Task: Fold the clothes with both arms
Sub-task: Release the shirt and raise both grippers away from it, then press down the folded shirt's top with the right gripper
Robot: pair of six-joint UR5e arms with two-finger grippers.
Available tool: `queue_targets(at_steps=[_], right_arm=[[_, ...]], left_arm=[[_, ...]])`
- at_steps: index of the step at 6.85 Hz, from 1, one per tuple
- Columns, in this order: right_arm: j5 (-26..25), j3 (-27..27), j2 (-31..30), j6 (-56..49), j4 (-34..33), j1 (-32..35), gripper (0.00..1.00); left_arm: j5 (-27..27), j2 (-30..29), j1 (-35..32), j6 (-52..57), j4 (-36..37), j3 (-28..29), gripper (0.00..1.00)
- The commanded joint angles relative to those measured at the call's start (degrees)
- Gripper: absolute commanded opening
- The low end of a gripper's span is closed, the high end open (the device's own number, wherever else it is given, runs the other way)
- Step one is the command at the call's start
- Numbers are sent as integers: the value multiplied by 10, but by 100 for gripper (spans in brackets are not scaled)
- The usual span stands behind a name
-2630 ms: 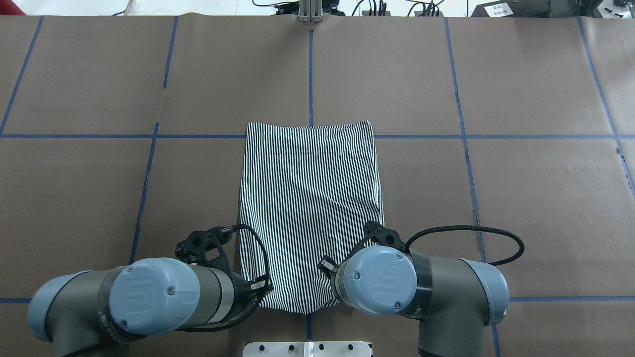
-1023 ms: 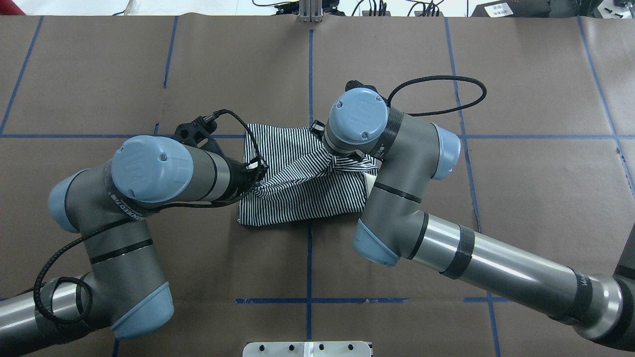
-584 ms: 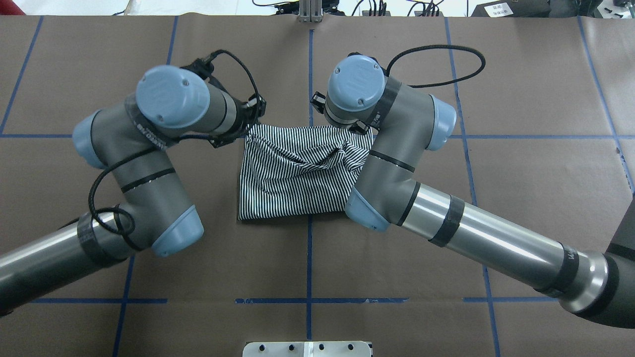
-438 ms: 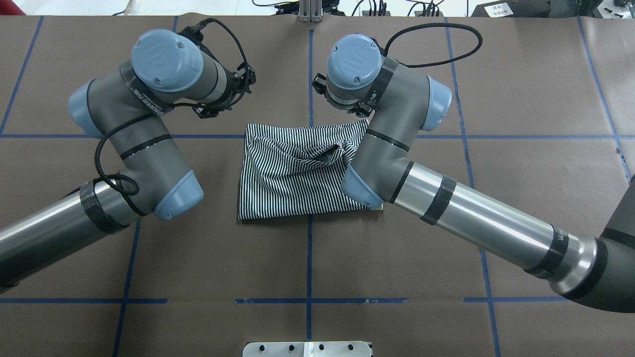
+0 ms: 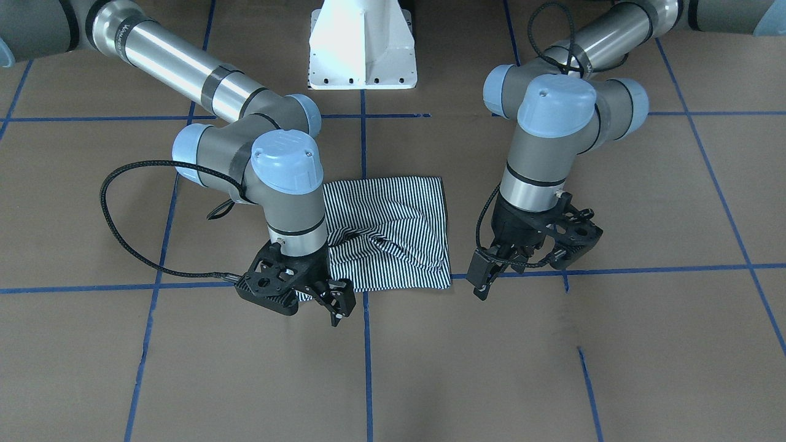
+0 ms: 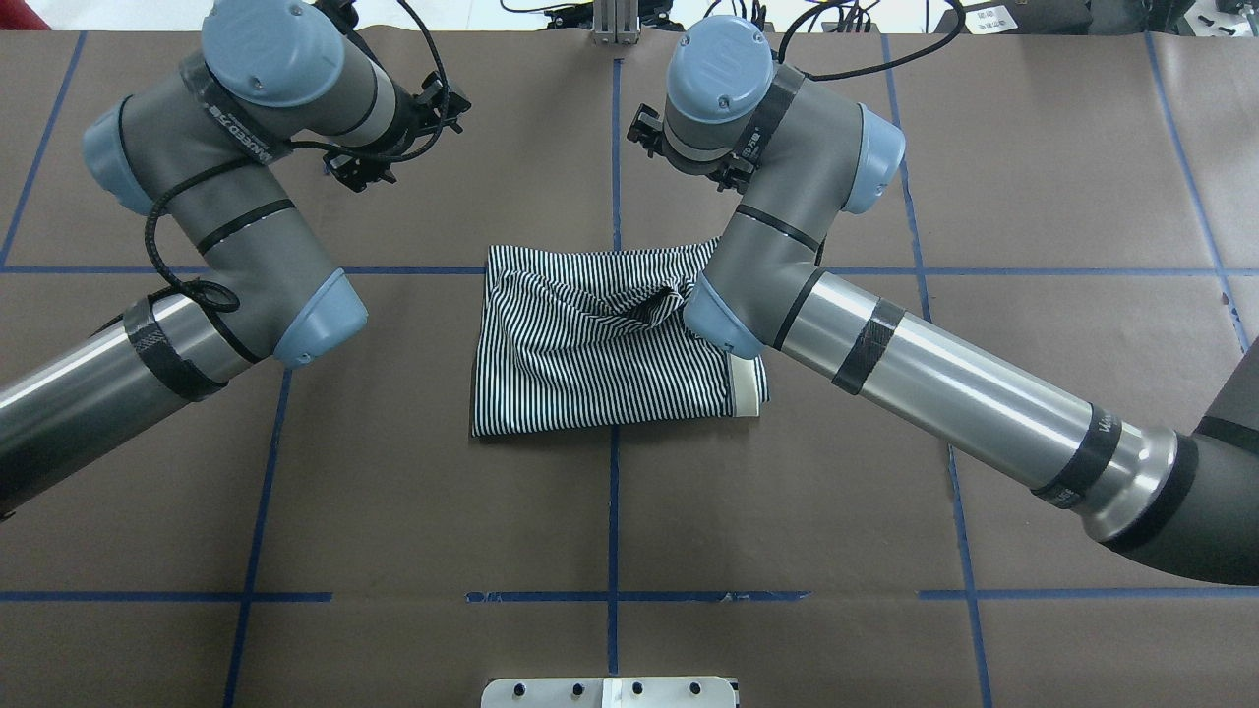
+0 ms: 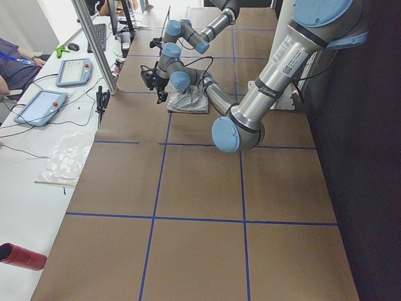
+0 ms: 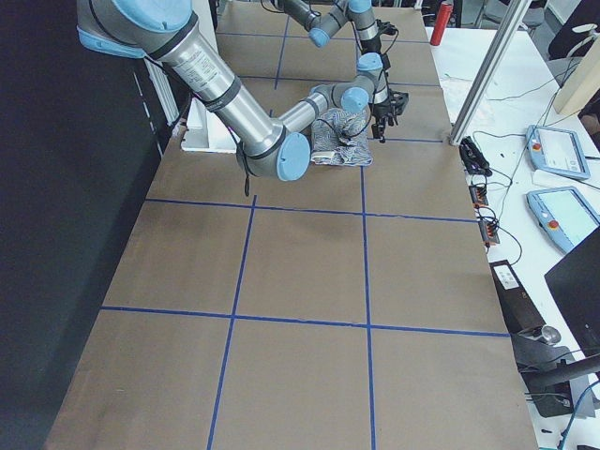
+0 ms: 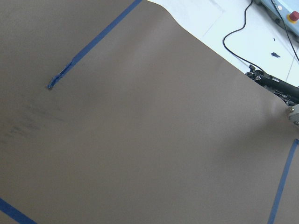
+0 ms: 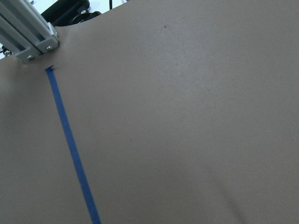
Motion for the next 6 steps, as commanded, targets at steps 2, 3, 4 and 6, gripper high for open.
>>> queue_targets(at_steps=[2, 3, 4, 6], right_arm=[[23, 63, 1, -36, -105, -46, 100], [15, 73, 0, -39, -141, -72, 100], [-8, 74, -1, -71, -157, -98, 100], [-28, 78, 1, -137, -170, -132, 100]], left_arm=[[-59, 57, -21, 58, 5, -81, 100], [-60, 57, -21, 59, 3, -80, 100], [-61, 58, -21, 59, 3, -80, 100], [-61, 59, -21, 58, 2, -79, 100]])
